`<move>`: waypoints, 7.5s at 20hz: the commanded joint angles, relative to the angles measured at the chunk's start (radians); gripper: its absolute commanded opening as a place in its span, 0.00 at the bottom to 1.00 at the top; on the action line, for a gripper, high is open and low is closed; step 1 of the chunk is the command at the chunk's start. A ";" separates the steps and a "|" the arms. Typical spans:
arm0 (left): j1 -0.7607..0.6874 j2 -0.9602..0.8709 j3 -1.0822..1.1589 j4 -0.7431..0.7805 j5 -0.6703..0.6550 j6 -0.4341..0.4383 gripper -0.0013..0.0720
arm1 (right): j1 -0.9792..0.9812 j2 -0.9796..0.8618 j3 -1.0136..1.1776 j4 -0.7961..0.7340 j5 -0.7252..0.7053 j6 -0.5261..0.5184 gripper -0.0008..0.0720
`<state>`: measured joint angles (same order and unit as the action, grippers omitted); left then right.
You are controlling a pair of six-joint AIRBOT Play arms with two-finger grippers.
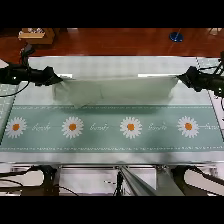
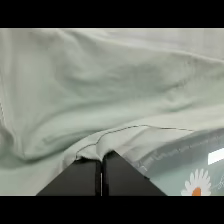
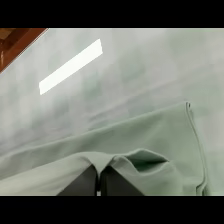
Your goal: Fold the shirts.
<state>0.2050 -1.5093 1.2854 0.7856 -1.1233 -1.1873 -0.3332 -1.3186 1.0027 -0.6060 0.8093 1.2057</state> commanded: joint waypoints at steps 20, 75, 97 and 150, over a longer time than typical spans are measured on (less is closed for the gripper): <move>0.117 -0.328 0.410 -0.001 -0.277 -0.003 0.74 | -0.013 -0.180 0.047 -0.194 0.048 -0.003 0.43; -0.797 -0.440 0.446 -0.270 -0.213 -0.226 0.05 | -0.119 0.672 0.047 -0.245 0.669 0.130 0.04; -0.768 -0.334 0.446 -0.186 -0.127 -0.208 0.04 | 0.037 0.643 0.047 -0.161 0.554 0.157 0.04; -0.187 0.378 0.148 0.439 -0.370 -0.122 0.38 | 0.382 0.116 -0.610 0.222 -0.191 0.059 0.81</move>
<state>0.0177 -1.1320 1.4334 1.2232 -1.4925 -1.3125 -0.0853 -1.1240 0.4007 -0.5037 0.7830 1.2793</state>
